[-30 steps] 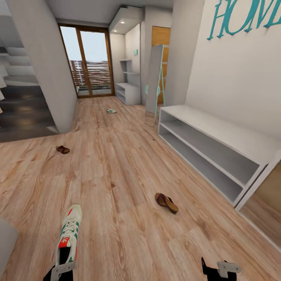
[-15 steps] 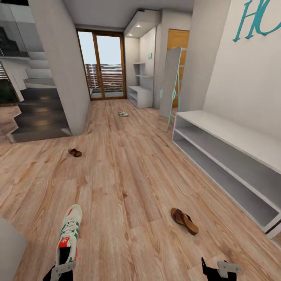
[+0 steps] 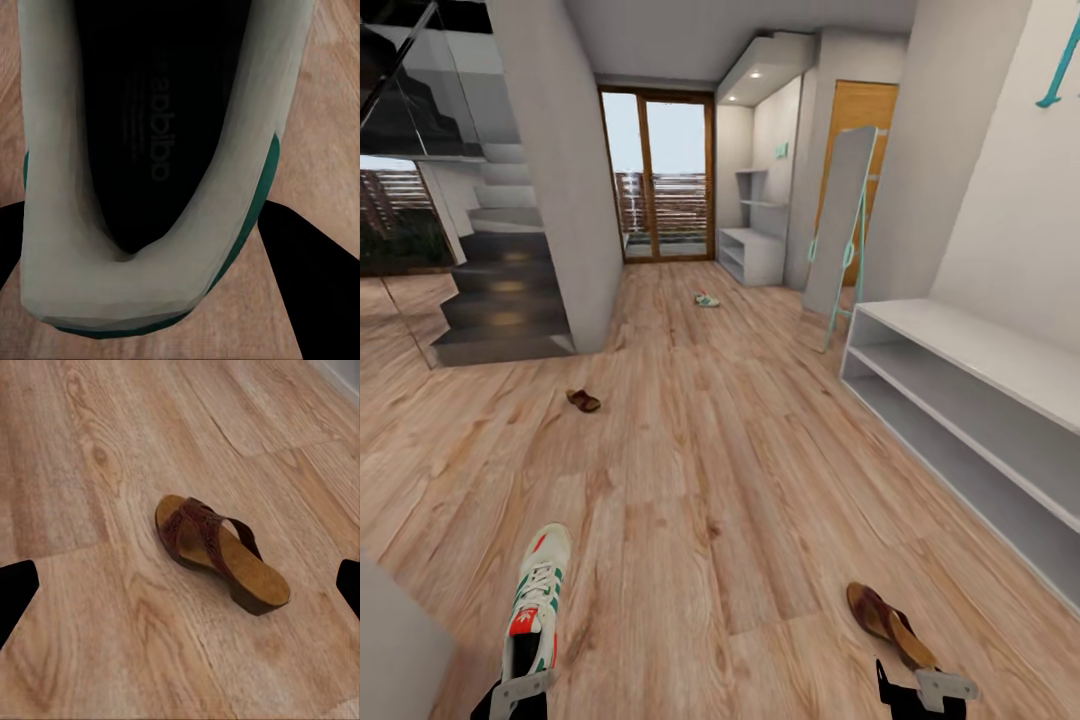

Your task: Pick up the two gym shoes and the two sandals from the corridor floor and place them onto the hallstand (shoe rack) in the corridor, making sure they are on the rack and not on the floor. Arrange them so the two gym shoes are next to each other and the two sandals are next to each other.

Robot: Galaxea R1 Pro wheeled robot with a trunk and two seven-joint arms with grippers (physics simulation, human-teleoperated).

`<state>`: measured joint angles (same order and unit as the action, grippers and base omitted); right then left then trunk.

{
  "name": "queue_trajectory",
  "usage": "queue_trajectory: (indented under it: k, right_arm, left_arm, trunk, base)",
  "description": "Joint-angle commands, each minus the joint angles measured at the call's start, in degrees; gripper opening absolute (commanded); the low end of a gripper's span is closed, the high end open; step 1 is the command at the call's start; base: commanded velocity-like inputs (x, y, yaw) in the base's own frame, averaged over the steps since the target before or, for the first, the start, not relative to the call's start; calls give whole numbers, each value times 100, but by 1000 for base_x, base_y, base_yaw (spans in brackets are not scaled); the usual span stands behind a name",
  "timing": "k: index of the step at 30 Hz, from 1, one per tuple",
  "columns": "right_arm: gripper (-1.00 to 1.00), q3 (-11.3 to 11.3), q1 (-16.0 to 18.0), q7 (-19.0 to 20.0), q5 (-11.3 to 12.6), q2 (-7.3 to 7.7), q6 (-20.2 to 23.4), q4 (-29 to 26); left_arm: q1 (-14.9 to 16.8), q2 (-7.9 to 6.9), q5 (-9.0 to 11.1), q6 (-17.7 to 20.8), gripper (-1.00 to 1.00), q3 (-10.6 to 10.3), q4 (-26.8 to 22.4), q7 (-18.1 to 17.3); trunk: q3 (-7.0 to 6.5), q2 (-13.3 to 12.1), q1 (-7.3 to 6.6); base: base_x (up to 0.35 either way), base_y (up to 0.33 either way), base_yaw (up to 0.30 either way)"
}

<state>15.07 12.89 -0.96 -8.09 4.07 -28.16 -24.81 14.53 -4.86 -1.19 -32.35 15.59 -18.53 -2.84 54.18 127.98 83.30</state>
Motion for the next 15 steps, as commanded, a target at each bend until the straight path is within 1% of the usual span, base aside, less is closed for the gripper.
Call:
queue_trajectory:
  k: [1, 9, 15]
  right_arm:
    - [100, 31, 3, -10, -61, -3, -17, 3]
    - [100, 30, 3, -10, -60, -3, -19, 3]
    - [100, 31, 3, -6, -55, -3, -15, 0]
  left_arm:
    - [6, 3, -13, -17, -100, 36, 7, -24]
    - [6, 2, -16, -17, -100, 36, 7, -24]
    - [6, 3, -21, -17, -100, 34, 7, -24]
  trunk:
    - [-3, 2, 2]
    - [-61, 2, 2]
    - [-105, 2, 2]
  base:
    - [309, 154, 166]
    - [310, 140, 166]
    - [332, 28, 166]
